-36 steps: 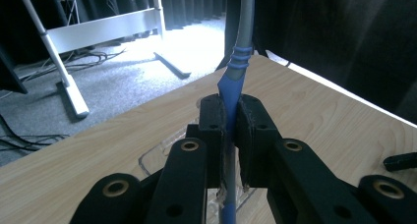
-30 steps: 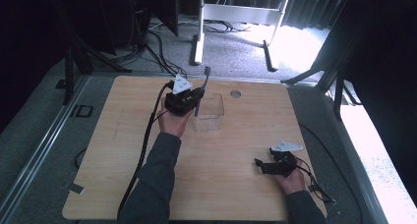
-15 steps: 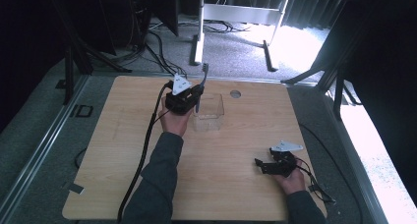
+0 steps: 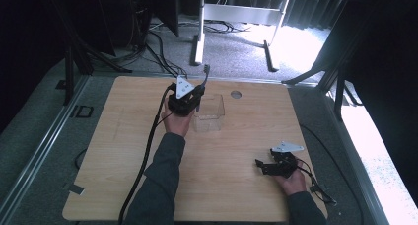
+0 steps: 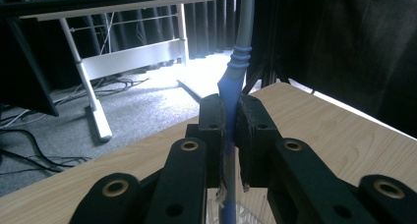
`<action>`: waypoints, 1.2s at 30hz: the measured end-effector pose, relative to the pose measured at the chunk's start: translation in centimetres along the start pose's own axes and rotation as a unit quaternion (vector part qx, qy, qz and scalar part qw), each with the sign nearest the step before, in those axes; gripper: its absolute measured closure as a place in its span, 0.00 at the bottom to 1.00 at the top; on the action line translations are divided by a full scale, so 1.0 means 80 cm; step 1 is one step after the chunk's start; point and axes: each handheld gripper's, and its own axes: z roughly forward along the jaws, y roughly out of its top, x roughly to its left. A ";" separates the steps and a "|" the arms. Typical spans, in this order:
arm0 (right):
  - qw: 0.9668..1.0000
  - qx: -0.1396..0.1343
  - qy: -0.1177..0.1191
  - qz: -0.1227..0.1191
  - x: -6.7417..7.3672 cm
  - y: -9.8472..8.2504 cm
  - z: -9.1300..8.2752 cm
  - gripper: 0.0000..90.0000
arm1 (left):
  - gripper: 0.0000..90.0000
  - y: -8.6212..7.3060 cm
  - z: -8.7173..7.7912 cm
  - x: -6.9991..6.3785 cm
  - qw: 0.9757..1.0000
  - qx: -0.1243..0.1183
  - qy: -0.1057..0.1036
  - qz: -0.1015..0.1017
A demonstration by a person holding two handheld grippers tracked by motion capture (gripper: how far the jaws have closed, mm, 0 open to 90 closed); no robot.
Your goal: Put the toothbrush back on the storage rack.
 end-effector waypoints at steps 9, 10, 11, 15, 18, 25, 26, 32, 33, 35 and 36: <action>1.000 0.000 0.000 0.001 0.000 0.000 0.000 0.21 | 0.91 -0.008 0.011 -0.004 1.000 0.006 -0.001 0.008; 1.000 0.001 0.001 0.001 0.000 0.000 0.000 0.21 | 0.91 -0.009 0.012 -0.004 1.000 0.006 -0.001 0.009; 1.000 0.001 0.001 0.001 0.000 0.000 0.000 0.21 | 0.91 -0.010 0.013 -0.004 1.000 0.006 -0.001 0.008; 1.000 0.001 0.001 0.001 0.000 0.000 0.000 0.21 | 0.91 -0.012 0.016 -0.006 1.000 0.011 0.002 0.017; 1.000 0.000 0.000 0.000 0.000 0.000 0.000 0.21 | 0.91 -0.015 0.020 -0.007 1.000 0.016 0.001 0.020; 1.000 0.000 0.000 0.000 0.000 0.000 0.000 0.21 | 0.91 -0.019 0.025 -0.006 0.999 0.022 -0.001 0.024; 1.000 0.000 0.000 0.000 0.000 0.000 0.000 0.21 | 0.91 -0.021 0.027 -0.006 0.999 0.025 -0.001 0.024; 1.000 0.000 0.001 0.001 0.000 0.000 0.000 0.21 | 0.91 -0.026 0.032 -0.006 0.999 0.042 -0.003 0.035; 1.000 0.000 0.001 0.001 0.000 0.000 0.000 0.21 | 0.91 -0.026 0.032 -0.006 0.999 0.042 -0.003 0.035; 1.000 0.000 0.001 0.001 0.000 0.000 0.000 0.21 | 0.91 -0.027 0.032 -0.006 0.998 0.044 -0.004 0.037; 1.000 0.000 0.001 0.001 0.000 0.000 0.000 0.21 | 0.91 -0.028 0.032 -0.006 0.998 0.049 -0.007 0.038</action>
